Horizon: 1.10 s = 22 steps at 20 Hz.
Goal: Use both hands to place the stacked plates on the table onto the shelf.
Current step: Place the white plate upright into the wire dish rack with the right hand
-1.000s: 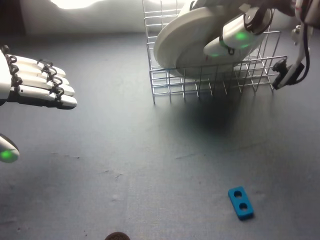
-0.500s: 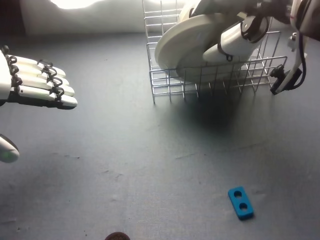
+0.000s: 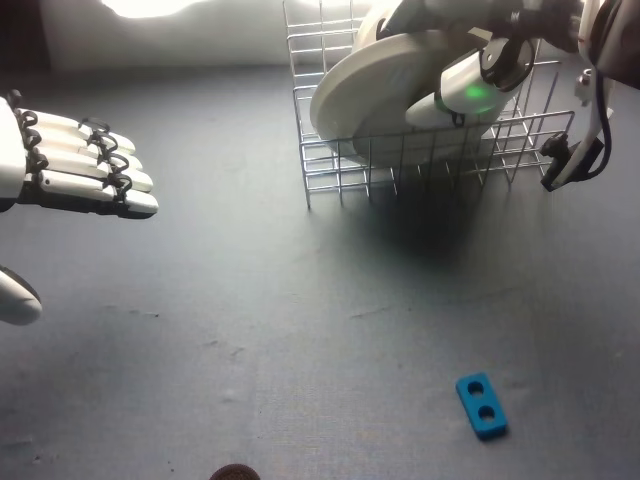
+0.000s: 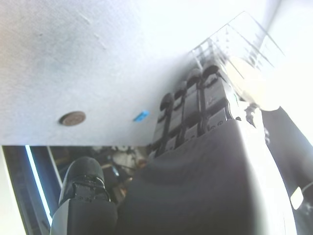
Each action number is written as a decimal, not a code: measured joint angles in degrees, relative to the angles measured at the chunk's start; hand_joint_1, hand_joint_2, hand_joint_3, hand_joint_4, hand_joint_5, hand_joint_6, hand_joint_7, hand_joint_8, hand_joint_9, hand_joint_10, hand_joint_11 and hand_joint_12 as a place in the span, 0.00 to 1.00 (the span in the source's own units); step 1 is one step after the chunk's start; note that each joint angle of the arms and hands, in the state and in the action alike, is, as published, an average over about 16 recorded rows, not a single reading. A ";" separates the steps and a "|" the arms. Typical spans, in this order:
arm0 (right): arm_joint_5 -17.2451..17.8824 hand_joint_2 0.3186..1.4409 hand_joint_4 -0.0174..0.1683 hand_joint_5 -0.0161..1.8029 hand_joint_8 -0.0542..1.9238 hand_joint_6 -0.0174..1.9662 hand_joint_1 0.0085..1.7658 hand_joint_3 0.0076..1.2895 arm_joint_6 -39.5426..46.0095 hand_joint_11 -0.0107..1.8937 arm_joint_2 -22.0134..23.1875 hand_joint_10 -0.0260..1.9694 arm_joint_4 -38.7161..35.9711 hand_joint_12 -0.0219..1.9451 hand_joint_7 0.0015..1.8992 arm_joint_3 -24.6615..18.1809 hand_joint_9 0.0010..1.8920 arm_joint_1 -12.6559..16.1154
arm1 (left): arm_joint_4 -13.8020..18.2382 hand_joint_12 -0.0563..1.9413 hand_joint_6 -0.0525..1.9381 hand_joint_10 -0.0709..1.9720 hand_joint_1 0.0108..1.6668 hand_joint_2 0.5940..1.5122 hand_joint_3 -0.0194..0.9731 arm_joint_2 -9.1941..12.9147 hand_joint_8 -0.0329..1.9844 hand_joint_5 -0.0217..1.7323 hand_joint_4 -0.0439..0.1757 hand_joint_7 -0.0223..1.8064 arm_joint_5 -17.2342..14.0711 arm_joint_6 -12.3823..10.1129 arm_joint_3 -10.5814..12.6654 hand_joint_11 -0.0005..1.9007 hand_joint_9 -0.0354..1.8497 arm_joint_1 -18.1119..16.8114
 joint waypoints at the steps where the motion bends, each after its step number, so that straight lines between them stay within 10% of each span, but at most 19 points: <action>1: 0.02 0.58 0.10 0.53 0.47 0.49 0.76 0.01 -0.01 0.40 -0.01 0.40 -0.08 0.60 0.55 0.00 0.50 -0.02 | 0.01 0.03 0.03 0.04 0.01 0.57 0.04 0.00 0.02 0.02 0.19 0.02 0.00 0.00 0.00 0.01 0.03 -0.02; 14: 0.12 0.61 0.10 0.49 0.28 0.55 0.71 0.01 -0.11 0.34 0.00 0.15 -1.05 0.65 0.51 0.00 0.50 -0.02 | 0.30 0.03 0.03 0.04 0.01 0.57 0.04 0.00 0.02 0.02 0.19 0.02 0.01 0.00 -0.06 0.01 0.03 -0.17; 22: 0.76 0.65 0.06 0.46 0.05 0.34 0.67 0.01 -0.13 0.26 0.00 0.18 -2.27 0.69 0.50 0.00 0.43 0.57 | 0.35 0.03 0.03 0.04 0.01 0.57 0.04 0.00 0.02 0.02 0.19 0.02 0.02 0.01 -0.13 0.01 0.03 -0.18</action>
